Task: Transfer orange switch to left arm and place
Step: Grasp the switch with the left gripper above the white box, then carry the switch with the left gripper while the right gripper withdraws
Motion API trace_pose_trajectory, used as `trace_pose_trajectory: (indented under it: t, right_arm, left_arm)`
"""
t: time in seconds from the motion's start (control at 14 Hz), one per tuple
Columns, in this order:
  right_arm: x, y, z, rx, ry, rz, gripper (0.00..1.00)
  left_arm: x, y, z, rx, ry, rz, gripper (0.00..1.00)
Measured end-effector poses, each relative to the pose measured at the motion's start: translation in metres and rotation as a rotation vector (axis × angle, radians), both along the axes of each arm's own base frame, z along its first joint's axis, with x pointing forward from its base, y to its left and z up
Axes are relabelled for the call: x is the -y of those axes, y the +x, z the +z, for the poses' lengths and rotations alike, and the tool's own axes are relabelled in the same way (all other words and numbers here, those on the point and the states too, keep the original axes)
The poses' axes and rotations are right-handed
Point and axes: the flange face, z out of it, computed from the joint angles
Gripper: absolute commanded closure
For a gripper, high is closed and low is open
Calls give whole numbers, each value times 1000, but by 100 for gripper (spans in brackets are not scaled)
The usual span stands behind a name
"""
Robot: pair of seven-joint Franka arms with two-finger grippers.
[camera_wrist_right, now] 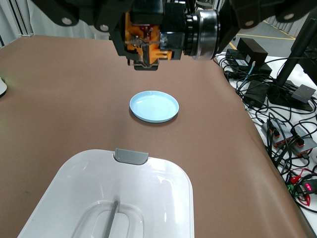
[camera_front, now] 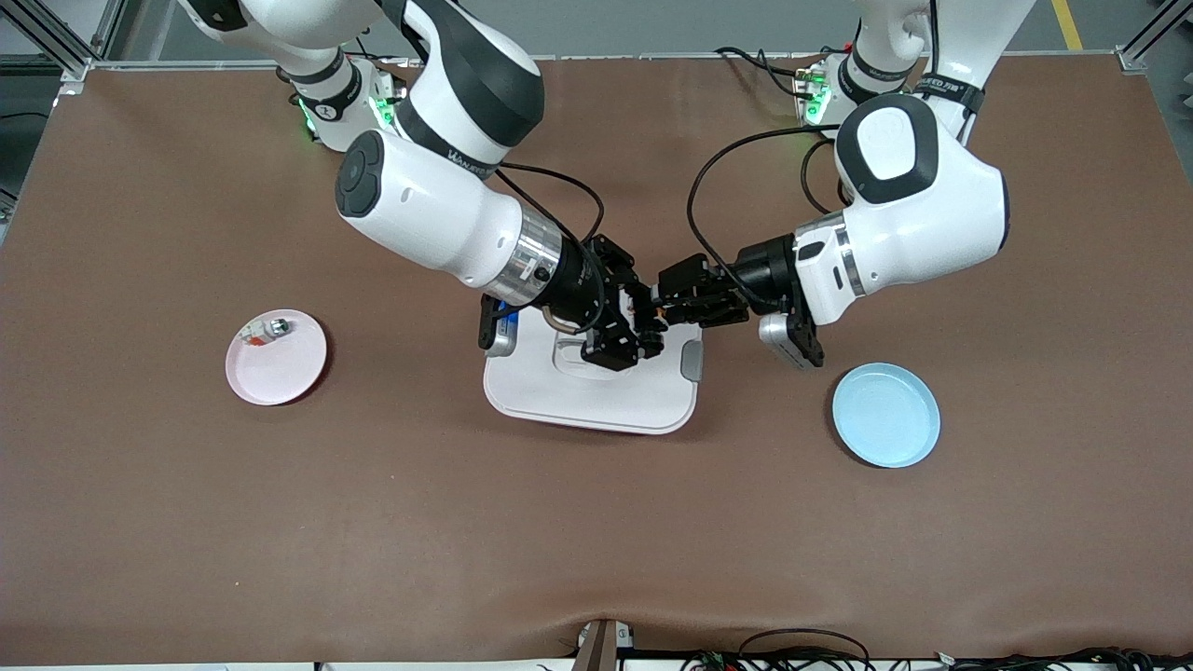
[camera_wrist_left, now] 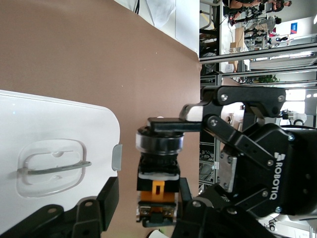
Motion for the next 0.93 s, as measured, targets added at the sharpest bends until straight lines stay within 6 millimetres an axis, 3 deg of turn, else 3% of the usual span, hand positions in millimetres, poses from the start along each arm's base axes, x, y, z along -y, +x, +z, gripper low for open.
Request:
trace_pose_trajectory:
  t: [0.07, 0.29, 0.36, 0.5, 0.57, 0.64, 0.71, 0.93]
  right_arm:
    - [0, 0, 0, -1, 0, -1, 100]
    - [0, 0, 0, -3, 0, -4, 100]
    - [1, 0, 1, -5, 0, -6, 100]
    - [1, 0, 0, -9, -2, -7, 100]
    - [1, 0, 0, -9, -2, -7, 81]
    - [1, 0, 0, -9, -2, -7, 33]
    - [1, 0, 0, -9, -2, -7, 0]
    - [0, 0, 0, -8, -1, -7, 0]
  left_arm:
    - [2, -1, 1, 1, -3, -1, 59]
    - [5, -2, 3, 3, -6, -2, 93]
    - [4, -1, 2, 11, -5, -4, 100]
    - [5, -2, 1, 21, -4, -11, 100]
    - [5, -2, 1, 22, -4, -11, 100]
    - [5, -2, 1, 22, -4, -12, 100]
    - [5, -2, 1, 25, -3, -13, 100]
    - [1, 0, 0, 65, 16, -31, 100]
